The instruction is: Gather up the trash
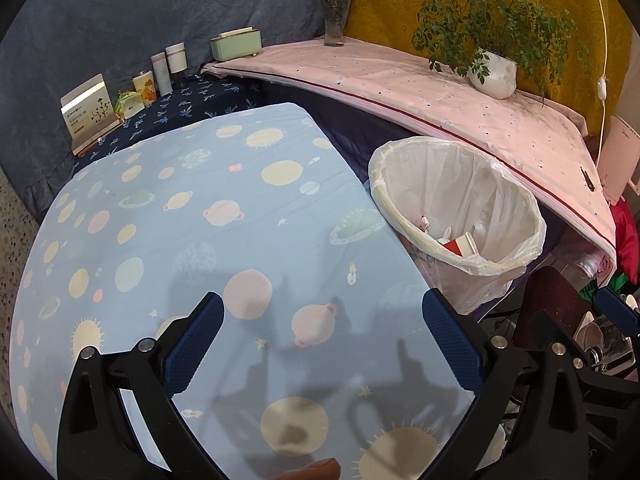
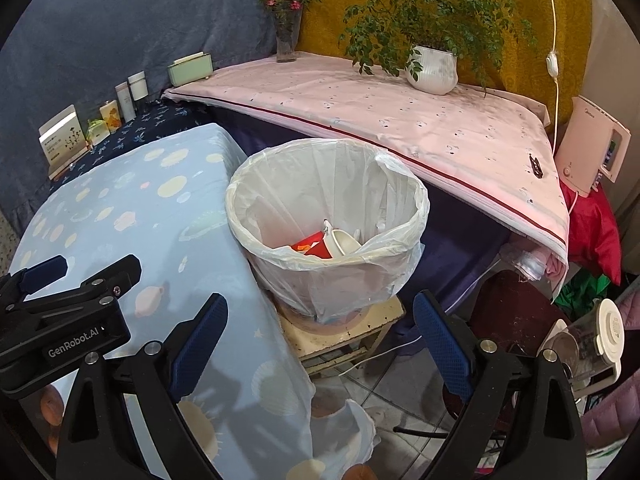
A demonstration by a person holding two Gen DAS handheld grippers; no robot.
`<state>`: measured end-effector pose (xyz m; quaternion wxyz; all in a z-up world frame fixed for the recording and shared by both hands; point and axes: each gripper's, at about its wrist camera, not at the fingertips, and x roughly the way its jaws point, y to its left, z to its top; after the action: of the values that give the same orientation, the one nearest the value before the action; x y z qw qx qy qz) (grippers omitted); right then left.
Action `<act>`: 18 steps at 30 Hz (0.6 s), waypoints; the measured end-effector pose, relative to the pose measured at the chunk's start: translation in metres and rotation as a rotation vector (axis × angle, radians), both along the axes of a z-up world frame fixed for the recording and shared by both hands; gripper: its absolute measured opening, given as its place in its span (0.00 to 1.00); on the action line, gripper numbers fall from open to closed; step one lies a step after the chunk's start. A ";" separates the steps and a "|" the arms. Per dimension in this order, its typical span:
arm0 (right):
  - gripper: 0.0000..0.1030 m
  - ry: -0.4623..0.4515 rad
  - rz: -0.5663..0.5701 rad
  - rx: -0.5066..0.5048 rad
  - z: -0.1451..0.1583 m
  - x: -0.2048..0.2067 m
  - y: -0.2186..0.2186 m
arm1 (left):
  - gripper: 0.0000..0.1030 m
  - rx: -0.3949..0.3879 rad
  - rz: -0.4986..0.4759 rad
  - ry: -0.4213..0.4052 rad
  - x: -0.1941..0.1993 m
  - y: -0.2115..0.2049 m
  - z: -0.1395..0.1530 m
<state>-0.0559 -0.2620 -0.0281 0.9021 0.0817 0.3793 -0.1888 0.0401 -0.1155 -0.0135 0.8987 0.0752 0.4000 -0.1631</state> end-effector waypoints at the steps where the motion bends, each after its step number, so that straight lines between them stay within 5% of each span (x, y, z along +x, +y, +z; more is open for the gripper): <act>1: 0.87 0.000 -0.002 0.002 0.000 0.000 -0.001 | 0.92 0.002 -0.002 -0.002 0.000 -0.001 0.000; 18: 0.87 -0.003 -0.015 0.002 -0.002 -0.001 -0.009 | 0.92 -0.011 0.006 0.020 0.001 -0.012 -0.005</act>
<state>-0.0568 -0.2709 -0.0305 0.9012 0.0859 0.3774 -0.1951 0.0412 -0.1273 -0.0185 0.8956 0.0676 0.4081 -0.1634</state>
